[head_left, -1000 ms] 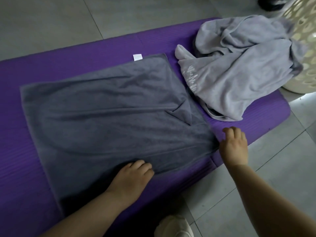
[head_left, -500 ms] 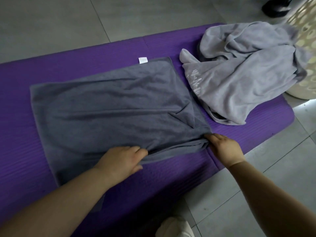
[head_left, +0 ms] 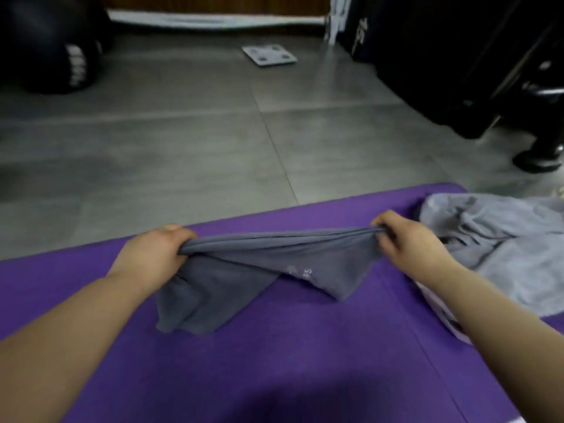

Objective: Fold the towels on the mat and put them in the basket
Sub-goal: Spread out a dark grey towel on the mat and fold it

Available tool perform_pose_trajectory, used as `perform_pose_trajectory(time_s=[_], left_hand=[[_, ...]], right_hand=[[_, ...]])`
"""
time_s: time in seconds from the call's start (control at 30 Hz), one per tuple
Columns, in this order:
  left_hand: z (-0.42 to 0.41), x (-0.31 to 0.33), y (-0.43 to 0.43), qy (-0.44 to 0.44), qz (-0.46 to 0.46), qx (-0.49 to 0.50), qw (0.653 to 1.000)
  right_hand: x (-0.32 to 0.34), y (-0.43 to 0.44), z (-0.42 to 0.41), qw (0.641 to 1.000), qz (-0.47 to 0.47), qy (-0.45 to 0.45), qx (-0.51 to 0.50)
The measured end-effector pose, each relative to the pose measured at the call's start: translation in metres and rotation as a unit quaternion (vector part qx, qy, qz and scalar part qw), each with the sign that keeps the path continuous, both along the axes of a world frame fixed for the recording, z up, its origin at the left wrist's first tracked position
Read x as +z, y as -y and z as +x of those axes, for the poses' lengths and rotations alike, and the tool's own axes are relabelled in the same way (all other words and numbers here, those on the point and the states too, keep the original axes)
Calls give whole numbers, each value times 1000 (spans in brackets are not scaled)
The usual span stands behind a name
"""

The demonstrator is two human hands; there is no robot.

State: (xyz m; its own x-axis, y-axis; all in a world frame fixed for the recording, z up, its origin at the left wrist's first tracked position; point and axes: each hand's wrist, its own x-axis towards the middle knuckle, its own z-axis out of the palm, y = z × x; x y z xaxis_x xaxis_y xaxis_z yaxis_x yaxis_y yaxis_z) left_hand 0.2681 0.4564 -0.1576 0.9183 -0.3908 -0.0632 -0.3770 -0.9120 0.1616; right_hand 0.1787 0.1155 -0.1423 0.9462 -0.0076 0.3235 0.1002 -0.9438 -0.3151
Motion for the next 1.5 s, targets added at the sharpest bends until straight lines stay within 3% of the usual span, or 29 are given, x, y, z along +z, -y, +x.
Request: perform_pose_trajectory(time_s=[0.13,0.3,0.4,0.5,0.6,0.7,0.87,1.0,1.07,1.17,1.23,1.33,1.5], left_hand=[[6,50,-86,84,-107,90,987],[11,100,-199,129,-115,214,961],[6,128,-241,147,-194,313,918],[3,145,-260,216,-279,327,877],[-4,155,-276,228,-276,326,875],[-12,160,-297,231,-247,326,883],[-24,168,-315,188,-120,318,922],[-26,180,-306,167,-273,288,903],[-27,185,-299,77,-274,280,917],[-21,184,-291,-25,-131,280,951],[-9,187,-286,25,-102,296,949],[8,206,-275,165,-146,339,915],[23,244,-270,262,-376,312,832]], right_hand=[[81,-66,47,979,185,-26,80],[139,-145,94,953,271,-24,136],[158,-190,107,929,339,3,145],[164,-228,112,894,417,5,161],[167,-247,115,879,444,-24,171],[172,-248,118,865,480,15,143],[177,-237,110,900,423,29,104],[198,-225,104,852,510,27,119],[205,-220,104,885,444,-66,121],[199,-219,114,950,239,-189,73],[197,-223,126,980,156,-122,24],[212,-234,139,993,117,13,-9],[259,-227,138,972,171,160,-15]])
